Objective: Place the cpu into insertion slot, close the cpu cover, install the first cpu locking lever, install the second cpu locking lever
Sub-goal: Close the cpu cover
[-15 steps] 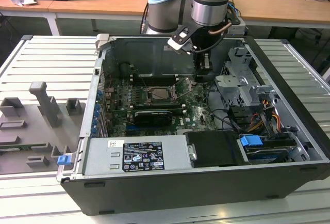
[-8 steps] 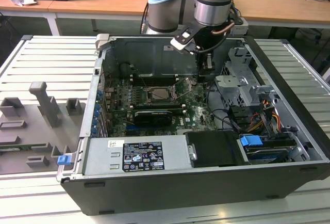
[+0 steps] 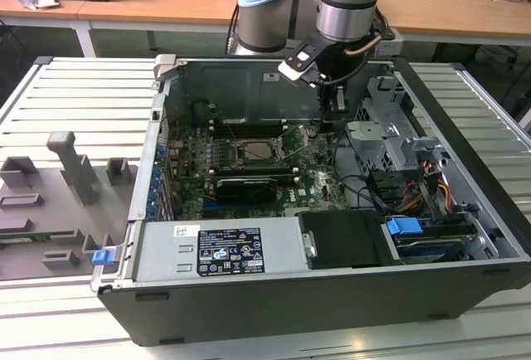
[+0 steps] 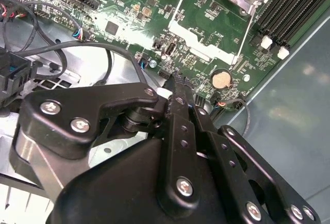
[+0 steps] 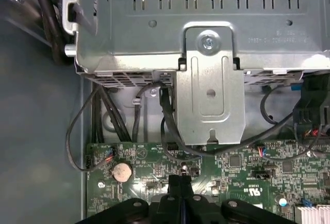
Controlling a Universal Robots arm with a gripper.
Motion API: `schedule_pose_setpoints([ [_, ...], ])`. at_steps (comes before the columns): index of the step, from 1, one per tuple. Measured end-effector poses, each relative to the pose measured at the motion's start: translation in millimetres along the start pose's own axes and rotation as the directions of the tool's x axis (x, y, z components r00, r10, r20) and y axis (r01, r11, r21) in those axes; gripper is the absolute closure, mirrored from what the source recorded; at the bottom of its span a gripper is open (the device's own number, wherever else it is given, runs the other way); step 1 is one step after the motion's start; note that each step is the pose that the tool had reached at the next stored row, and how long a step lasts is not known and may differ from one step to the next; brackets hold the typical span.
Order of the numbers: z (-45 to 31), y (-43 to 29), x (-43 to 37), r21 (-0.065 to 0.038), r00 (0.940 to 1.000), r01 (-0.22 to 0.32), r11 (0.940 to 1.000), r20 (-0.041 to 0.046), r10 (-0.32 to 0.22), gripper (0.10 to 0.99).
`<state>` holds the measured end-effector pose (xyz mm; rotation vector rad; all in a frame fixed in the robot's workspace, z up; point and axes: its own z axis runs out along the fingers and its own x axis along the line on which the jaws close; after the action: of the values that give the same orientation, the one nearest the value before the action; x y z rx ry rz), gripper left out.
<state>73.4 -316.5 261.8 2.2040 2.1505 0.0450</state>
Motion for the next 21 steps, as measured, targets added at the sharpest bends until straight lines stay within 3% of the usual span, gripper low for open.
schedule_pose_setpoints([
  [16,1.0,14.6,0.4,0.0,1.0,0.0,1.0,-0.0001,0.0,0.98],
  [21,1.6,13.4,0.3,0.0,1.0,0.0,1.0,0.0,0.0,0.98],
])
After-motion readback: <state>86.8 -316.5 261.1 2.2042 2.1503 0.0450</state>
